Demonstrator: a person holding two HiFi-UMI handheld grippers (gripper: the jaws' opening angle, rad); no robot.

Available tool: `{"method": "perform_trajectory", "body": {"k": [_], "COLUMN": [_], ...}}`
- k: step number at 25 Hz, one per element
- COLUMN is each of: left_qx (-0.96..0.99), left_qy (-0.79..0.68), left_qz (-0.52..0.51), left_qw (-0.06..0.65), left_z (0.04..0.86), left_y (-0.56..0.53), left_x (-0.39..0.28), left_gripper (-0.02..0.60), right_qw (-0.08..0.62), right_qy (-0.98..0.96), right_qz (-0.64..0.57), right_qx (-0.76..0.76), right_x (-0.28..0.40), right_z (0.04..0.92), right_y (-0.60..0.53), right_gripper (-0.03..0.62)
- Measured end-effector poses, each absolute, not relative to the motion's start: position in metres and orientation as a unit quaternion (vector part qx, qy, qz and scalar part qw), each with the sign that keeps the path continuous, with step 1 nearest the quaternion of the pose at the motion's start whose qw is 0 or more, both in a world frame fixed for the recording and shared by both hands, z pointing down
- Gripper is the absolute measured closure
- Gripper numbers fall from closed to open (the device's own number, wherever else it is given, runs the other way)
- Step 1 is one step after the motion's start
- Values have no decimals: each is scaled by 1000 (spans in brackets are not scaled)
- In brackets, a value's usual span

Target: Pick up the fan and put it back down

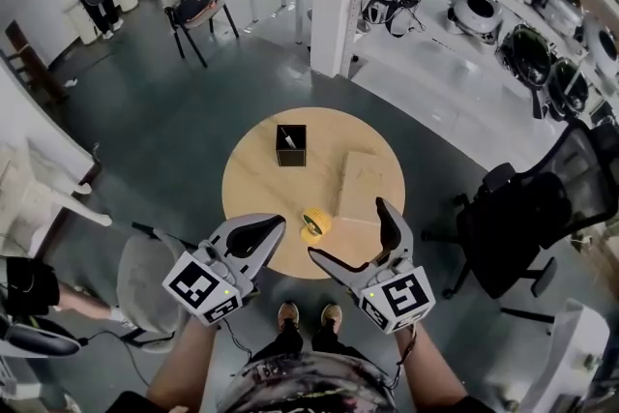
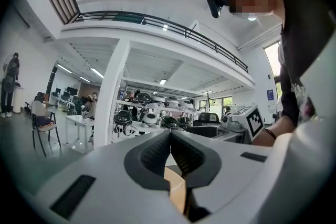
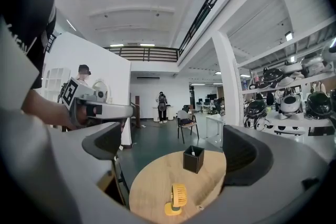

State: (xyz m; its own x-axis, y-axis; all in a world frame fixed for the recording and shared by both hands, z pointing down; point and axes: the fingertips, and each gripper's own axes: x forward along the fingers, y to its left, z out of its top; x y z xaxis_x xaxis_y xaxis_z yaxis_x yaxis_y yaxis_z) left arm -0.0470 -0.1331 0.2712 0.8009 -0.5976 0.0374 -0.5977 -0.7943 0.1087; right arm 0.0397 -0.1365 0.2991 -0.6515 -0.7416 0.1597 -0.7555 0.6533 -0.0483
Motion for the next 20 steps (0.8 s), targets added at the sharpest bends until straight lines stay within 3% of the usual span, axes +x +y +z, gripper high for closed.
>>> {"method": "perform_trajectory", "body": {"k": [10,20], "left_qx": [949,946], "left_qy": [-312,-319], "left_qz": [-7,-10], "left_qw": [51,49], "left_z": [263,260], "left_y": [-143,-152], "left_x": [-43,-43], "left_gripper": [563,563], "right_qw": [66,62], "right_qy": [-913,-921], "right_qz": [48,34], "right_qx": [400,383], "right_x": [35,33], "right_z": [292,285], "right_y": [-142,-147], "right_gripper": [13,154]}}
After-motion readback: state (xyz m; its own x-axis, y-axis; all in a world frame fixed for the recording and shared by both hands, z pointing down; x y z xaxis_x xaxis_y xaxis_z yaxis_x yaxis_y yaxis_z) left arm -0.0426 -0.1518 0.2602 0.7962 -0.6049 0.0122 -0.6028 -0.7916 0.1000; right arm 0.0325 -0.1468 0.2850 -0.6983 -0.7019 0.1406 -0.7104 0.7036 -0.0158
